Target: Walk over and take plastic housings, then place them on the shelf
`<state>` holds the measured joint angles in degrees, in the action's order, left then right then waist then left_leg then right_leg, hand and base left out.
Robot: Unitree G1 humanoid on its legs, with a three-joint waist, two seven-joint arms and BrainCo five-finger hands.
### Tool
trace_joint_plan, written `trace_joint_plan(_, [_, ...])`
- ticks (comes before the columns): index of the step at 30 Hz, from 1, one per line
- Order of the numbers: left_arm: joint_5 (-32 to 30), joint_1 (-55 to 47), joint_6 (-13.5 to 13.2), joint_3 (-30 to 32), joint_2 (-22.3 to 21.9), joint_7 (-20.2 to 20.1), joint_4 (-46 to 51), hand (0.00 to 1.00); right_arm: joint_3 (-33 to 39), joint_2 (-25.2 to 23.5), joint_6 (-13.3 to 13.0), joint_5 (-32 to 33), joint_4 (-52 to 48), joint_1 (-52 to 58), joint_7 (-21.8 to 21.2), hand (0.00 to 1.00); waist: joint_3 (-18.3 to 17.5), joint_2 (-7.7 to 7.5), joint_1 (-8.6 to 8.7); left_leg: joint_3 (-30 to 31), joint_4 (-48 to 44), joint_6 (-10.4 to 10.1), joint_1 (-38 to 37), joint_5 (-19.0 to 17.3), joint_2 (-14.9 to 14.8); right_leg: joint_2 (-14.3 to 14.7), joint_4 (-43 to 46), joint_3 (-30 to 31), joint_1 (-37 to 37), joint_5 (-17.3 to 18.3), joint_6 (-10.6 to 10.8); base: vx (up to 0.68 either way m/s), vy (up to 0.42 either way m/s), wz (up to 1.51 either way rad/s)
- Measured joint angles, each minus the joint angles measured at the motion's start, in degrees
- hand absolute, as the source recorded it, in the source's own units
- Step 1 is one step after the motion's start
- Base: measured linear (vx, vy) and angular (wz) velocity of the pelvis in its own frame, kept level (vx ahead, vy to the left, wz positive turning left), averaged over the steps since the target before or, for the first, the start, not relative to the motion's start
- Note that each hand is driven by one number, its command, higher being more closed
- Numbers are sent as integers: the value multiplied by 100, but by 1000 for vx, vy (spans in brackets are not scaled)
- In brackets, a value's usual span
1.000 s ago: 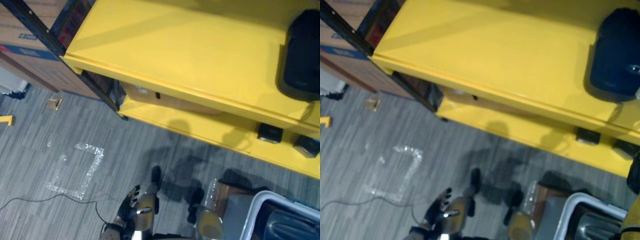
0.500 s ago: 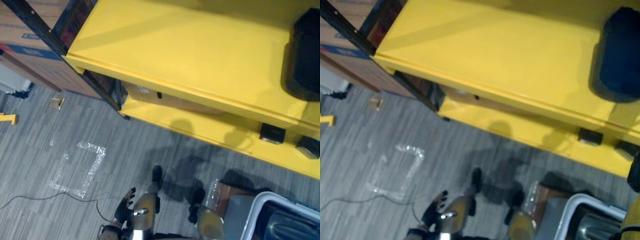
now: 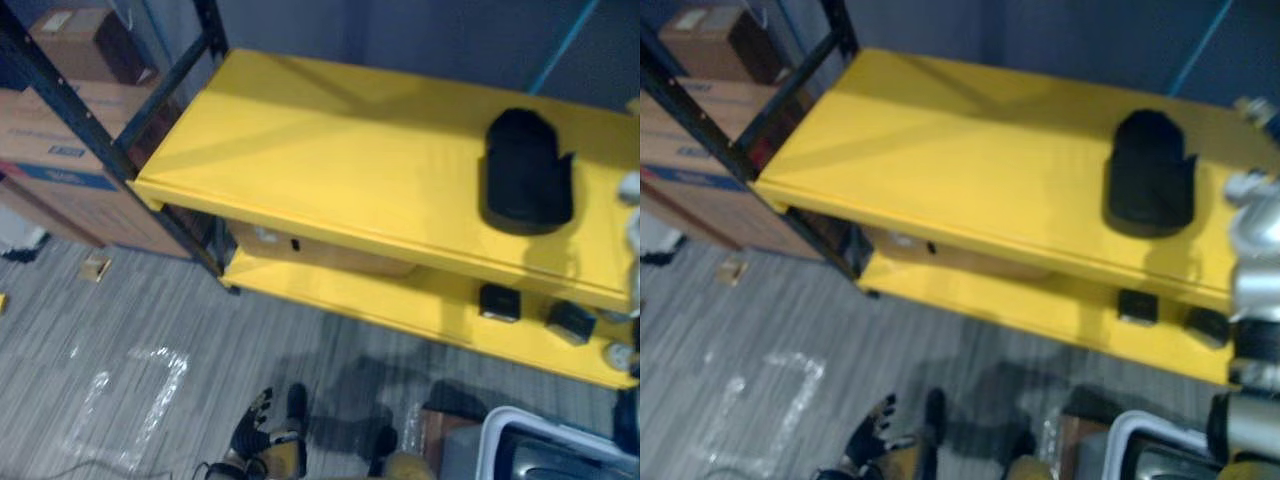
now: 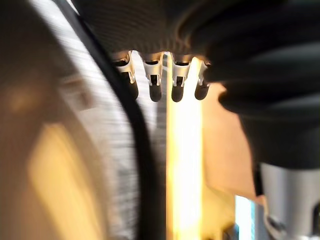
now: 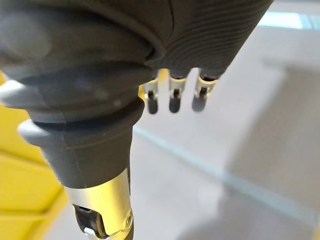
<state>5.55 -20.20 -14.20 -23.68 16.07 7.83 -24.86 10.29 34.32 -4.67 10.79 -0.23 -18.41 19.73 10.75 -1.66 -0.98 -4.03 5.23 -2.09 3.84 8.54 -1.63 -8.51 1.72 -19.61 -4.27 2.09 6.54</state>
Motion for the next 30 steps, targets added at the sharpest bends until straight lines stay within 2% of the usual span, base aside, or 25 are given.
trace_joint_plan(2, [-150, 75, 19, 61, -125, 8, -129, 0, -315, -563, 27, 454, -277, 380, -576, 0, -66, -41, 34, -145, 0, 3, -99, -37, -28, 7, -14, 126, -32, -27, -8, -57, 22, -26])
trace_joint_plan(4, [-248, 147, 53, 56, -189, 5, -235, 0, -665, -876, 66, 658, -292, 586, -868, 0, -141, -75, 41, -159, 0, -14, -133, -78, -39, 25, -55, 154, -66, -60, -5, -97, 32, -11])
trace_joint_plan(5, [-440, 227, 89, 78, -192, 67, -324, 0, -1427, -1554, 64, 981, 141, 539, -1241, 0, -235, -115, -8, -180, -1, -3, -182, -103, -22, 13, -154, 84, -166, -28, 13, -123, 53, 17])
trace_joint_plan(7, [-439, 221, 102, 157, -271, 85, -324, 0, -1458, -1676, 66, 1096, 259, 515, -1273, 0, -238, -106, -62, -179, -1, 0, -168, -105, 21, -28, -156, 83, -173, -12, 39, -19, 76, 18])
trace_joint_plan(8, [-437, 228, 195, 231, -319, 90, -324, 0, -1743, -2033, 59, 1202, 1281, -385, -1074, 0, -247, -80, -147, -150, -1, 62, -165, -145, 167, -159, -145, 65, -200, -25, 138, 118, 88, 15])
trace_joint_plan(13, [-434, 226, 197, 272, -360, 95, -323, 0, -1825, -2187, 59, 1217, 1370, -575, -959, 0, -243, -71, -206, -102, -2, 88, -189, -127, 278, -235, -144, -71, -323, -37, 185, 115, 17, 13])
trace_joint_plan(17, [-439, 218, 189, 263, -427, 116, -345, 0, -1816, -2375, 60, 1319, 2152, -1330, -674, 0, -234, -19, -261, -28, -5, 91, -214, -119, 279, -219, -139, -97, -364, -36, 181, 48, -18, 4])
trace_joint_plan(20, [-435, 246, 36, 252, -582, 165, -420, 0, -1721, -2370, 96, 1322, 3528, -2450, -282, 0, -144, 152, -409, 125, -4, 75, -170, -68, 240, -171, -73, -236, -371, -12, 132, -108, -32, 34])
trace_joint_plan(21, [-371, 433, -170, 237, -777, 213, -715, 0, -1303, -2316, 97, 2005, 4388, -3379, 41, 0, 71, 488, -634, 350, -2, -16, 7, 50, 121, -46, -57, -413, -287, 52, 27, -235, -48, 37])
trace_joint_plan(25, [-370, 449, -197, 255, -778, 213, -750, 0, -1261, -2313, 98, 2018, 4392, -3394, 39, 0, 89, 495, -621, 347, -2, 1, 24, 62, 129, -50, -143, -411, -294, 14, 46, -54, -10, 8])
trace_joint_plan(27, [-369, 508, -206, 253, -781, 214, -754, 0, -1041, -2272, 97, 2060, 4569, -3609, 38, 0, 209, 533, -625, 354, -4, 15, 20, 87, 123, -36, -140, -417, -304, -31, 67, 0, 0, 0])
trace_joint_plan(30, [-306, 707, -193, 223, -815, 208, -785, 0, -804, -1572, 311, 2344, 5284, -4350, -271, 0, 547, 760, -629, 421, -4, 34, 151, 186, 129, -32, -129, -484, -232, -85, 61, -57, 16, 13])
